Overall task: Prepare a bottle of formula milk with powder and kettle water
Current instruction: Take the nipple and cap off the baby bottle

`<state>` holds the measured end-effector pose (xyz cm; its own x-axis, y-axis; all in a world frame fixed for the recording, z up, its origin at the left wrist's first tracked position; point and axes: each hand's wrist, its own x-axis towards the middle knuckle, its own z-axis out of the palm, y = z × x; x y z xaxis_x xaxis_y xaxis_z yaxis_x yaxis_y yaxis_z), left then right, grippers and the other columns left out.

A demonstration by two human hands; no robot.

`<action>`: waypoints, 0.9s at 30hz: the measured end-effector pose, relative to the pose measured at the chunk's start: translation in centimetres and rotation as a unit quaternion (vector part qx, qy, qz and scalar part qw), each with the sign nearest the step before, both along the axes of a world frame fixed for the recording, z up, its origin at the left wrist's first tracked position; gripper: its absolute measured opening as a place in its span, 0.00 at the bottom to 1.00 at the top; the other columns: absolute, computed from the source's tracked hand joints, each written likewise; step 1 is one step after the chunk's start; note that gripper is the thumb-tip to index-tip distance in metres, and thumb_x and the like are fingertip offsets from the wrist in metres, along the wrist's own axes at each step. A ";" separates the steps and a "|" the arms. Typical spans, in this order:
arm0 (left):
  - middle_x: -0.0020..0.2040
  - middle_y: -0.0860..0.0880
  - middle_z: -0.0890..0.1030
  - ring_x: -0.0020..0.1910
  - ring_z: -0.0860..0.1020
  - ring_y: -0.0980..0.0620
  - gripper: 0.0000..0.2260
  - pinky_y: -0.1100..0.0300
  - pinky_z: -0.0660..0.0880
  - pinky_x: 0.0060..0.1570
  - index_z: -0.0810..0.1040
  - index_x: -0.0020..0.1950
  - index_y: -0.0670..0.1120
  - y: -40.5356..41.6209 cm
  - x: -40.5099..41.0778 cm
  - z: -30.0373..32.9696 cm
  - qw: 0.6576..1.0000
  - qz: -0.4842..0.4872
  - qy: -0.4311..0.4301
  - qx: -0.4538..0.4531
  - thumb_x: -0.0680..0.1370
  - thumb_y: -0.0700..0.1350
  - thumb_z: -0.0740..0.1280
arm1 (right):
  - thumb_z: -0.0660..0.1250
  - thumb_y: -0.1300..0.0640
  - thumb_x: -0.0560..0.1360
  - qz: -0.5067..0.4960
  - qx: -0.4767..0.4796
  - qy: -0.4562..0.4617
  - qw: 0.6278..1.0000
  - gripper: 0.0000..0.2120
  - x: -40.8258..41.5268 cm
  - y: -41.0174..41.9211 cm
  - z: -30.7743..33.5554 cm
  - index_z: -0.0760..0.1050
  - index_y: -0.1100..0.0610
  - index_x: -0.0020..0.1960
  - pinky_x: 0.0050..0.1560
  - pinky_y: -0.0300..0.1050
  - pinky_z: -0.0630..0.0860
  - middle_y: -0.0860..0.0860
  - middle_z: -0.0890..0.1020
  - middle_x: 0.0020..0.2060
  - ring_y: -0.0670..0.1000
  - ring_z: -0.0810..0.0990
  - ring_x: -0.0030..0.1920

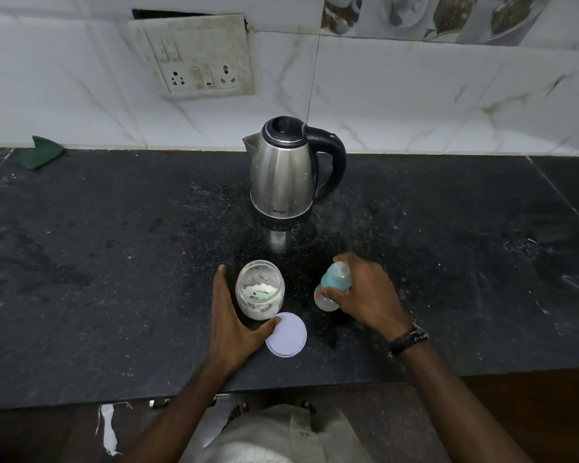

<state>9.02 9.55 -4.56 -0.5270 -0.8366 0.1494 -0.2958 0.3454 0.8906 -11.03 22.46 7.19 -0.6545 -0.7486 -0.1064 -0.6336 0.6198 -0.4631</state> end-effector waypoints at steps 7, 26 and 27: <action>0.81 0.38 0.50 0.80 0.48 0.37 0.54 0.46 0.52 0.78 0.49 0.78 0.36 2.6 -0.6 4.6 0.978 -0.011 0.072 -0.197 0.66 0.51 0.81 | 0.78 0.46 0.66 0.017 0.005 0.007 1.000 0.27 0.5 0.9 -0.2 0.75 0.51 0.62 0.52 0.49 0.78 0.50 0.82 0.56 0.55 0.81 0.55; 0.63 0.51 0.81 0.59 0.81 0.53 0.46 0.55 0.78 0.58 0.57 0.80 0.47 6.4 -9.4 1.8 0.986 -0.141 0.005 0.088 0.67 0.60 0.71 | 0.46 0.32 0.79 0.066 0.122 0.138 0.981 0.28 1.7 1.5 1.7 0.71 0.52 0.61 0.48 0.51 0.75 0.56 0.78 0.55 0.58 0.79 0.54; 0.64 0.54 0.80 0.60 0.80 0.54 0.44 0.56 0.77 0.59 0.60 0.79 0.47 6.4 -9.5 1.6 0.986 -0.144 0.006 0.081 0.67 0.60 0.71 | 0.45 0.32 0.79 0.060 0.125 0.167 0.976 0.29 1.8 1.3 1.8 0.72 0.53 0.57 0.45 0.50 0.74 0.56 0.80 0.52 0.57 0.81 0.50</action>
<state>-0.48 15.91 -2.97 -0.7451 -0.6661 0.0337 -0.1952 0.2661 0.9440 -9.20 23.74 9.03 -0.5930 -0.8000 -0.0915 -0.7983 0.5990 -0.0629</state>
